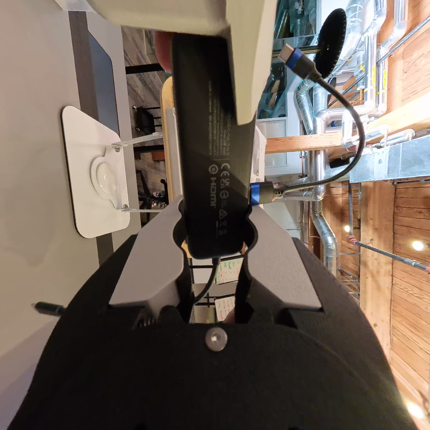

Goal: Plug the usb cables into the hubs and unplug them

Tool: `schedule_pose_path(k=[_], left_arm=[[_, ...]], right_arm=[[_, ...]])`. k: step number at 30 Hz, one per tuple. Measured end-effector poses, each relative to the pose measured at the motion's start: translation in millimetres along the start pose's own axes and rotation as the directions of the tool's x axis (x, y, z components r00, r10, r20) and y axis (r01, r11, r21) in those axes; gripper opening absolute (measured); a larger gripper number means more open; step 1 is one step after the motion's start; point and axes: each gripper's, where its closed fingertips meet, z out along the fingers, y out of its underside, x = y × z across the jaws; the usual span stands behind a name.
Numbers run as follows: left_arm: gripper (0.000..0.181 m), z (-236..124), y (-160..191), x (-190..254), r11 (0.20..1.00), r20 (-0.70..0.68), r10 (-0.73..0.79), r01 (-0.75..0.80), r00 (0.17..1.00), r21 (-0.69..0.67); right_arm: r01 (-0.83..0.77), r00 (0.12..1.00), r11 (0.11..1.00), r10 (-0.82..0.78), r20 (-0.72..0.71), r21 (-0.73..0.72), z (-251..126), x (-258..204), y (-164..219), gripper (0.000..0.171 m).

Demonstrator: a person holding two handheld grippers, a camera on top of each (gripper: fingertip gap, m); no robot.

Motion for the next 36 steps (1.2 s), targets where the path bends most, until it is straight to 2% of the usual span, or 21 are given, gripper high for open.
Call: schedule_pose_path(k=[3, 7, 10, 14, 20, 27, 32, 36], left_arm=[[0.031, -2, -8, 3, 0.999, 0.010, 0.038, -0.038, 0.999, 0.013], [0.040, -10, -25, 5, 0.994, 0.027, 0.090, -0.092, 0.996, 0.058], [0.040, -18, -35, 0, 0.987, 0.066, 0.135, -0.140, 0.989, 0.078], [0.036, -26, -42, -10, 0.986, 0.096, 0.124, -0.133, 0.988, 0.102], [0.034, -25, -30, -26, 0.990, 0.124, 0.110, -0.119, 0.986, 0.071], [0.034, -26, -17, -45, 0.995, 0.158, 0.084, -0.093, 0.984, 0.048], [0.034, -23, 0, -58, 0.997, 0.179, 0.069, -0.072, 0.981, 0.013], [0.034, -20, 14, -67, 0.998, 0.198, 0.064, -0.060, 0.978, -0.022]], right_arm=[[-0.024, 1.000, 1.000, 0.024, -0.009, -0.001, -1, 4, 5, 0.042], [-0.085, 0.996, 0.996, 0.085, -0.034, -0.009, -3, 15, 17, 0.042], [-0.131, 0.990, 0.991, 0.129, -0.062, -0.030, -8, 28, 33, 0.042], [-0.234, 0.968, 0.970, 0.226, -0.108, -0.062, -17, 52, 64, 0.043], [-0.247, 0.966, 0.943, 0.222, -0.132, -0.223, -21, 80, 139, 0.043], [-0.359, 0.932, 0.887, 0.330, -0.147, -0.289, -20, 100, 224, 0.043], [-0.489, 0.872, 0.825, 0.455, -0.182, -0.283, -17, 85, 279, 0.043], [-0.558, 0.830, 0.773, 0.511, -0.223, -0.304, -12, 57, 324, 0.042]])
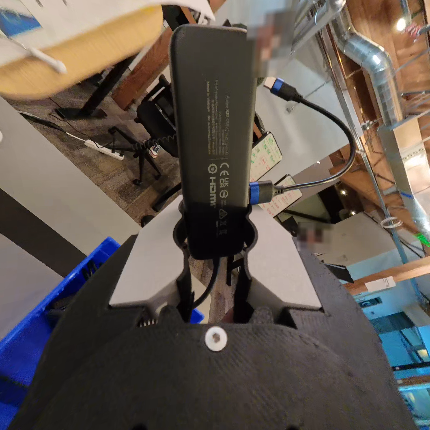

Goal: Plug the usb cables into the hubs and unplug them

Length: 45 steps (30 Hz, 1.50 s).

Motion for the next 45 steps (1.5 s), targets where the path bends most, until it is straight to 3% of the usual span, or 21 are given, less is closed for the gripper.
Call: schedule_pose_path(k=[4, 11, 20, 27, 36, 45], left_arm=[[0.034, 4, 13, -4, 1.000, 0.004, -0.011, 0.011, 1.000, -0.025], [0.034, 8, 29, -12, 0.998, 0.019, -0.016, 0.017, 1.000, -0.062], [0.034, 11, 37, -7, 0.996, 0.017, 0.009, -0.007, 1.000, -0.088], [0.034, 12, 38, -6, 0.995, 0.016, 0.020, -0.018, 1.000, -0.094], [0.035, 12, 38, -7, 0.994, 0.027, 0.046, -0.043, 0.999, -0.101], [0.035, 14, 44, -6, 0.992, 0.024, 0.054, -0.051, 0.998, -0.118]], right_arm=[[-0.068, 0.997, 0.996, 0.070, 0.031, -0.056, 16, -13, 41, 0.043], [0.012, 0.990, 0.987, 0.011, 0.143, -0.162, 17, -48, 91, 0.043], [0.100, 0.969, 0.972, -0.047, 0.241, -0.213, -3, -54, 121, 0.043], [0.298, 0.889, 0.890, -0.126, 0.441, -0.346, -15, -82, 162, 0.044], [0.516, 0.770, 0.776, -0.234, 0.593, -0.363, -16, -118, 191, 0.043], [0.587, 0.653, 0.706, -0.123, 0.748, -0.396, -23, -134, 207, 0.044]])
